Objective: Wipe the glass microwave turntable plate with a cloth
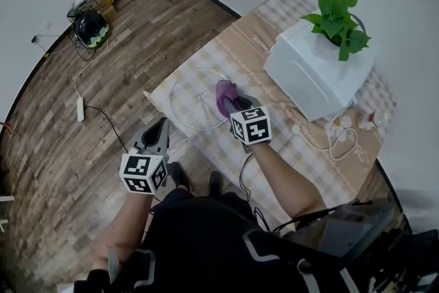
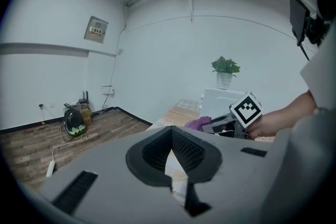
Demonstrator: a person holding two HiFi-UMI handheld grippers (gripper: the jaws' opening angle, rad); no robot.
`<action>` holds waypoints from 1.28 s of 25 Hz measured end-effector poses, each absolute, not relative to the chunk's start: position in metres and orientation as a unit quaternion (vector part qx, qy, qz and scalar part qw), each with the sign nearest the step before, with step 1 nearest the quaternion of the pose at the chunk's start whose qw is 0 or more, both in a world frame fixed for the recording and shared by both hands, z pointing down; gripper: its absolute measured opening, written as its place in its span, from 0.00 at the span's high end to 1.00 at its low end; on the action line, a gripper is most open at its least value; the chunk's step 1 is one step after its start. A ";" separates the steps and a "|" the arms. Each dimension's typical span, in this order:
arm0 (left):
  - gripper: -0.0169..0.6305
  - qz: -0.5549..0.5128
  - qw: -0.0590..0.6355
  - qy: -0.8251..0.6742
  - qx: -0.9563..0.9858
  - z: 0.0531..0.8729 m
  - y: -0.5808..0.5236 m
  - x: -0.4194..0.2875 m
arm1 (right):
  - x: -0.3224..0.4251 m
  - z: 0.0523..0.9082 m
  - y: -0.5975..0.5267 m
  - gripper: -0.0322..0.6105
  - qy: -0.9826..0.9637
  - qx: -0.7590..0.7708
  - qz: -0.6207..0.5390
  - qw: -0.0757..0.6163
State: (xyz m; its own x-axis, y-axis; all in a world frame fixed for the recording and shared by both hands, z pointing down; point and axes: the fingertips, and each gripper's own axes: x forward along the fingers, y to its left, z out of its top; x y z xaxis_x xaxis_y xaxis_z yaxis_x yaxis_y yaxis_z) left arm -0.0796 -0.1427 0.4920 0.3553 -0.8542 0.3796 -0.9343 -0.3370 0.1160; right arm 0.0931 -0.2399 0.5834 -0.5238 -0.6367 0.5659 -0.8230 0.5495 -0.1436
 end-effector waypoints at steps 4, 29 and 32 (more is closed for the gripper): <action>0.97 0.127 0.165 -0.565 0.798 0.497 -0.134 -0.082 | 0.058 0.564 -0.218 0.82 -0.876 0.388 0.203 0.203; 0.97 0.114 0.185 -0.574 0.790 0.502 -0.098 -0.152 | -0.041 0.665 -0.160 0.82 -0.857 0.349 0.219 0.309; 0.97 0.114 0.184 -0.570 0.792 0.500 -0.101 -0.147 | -0.036 0.668 -0.161 0.82 -0.855 0.348 0.220 0.314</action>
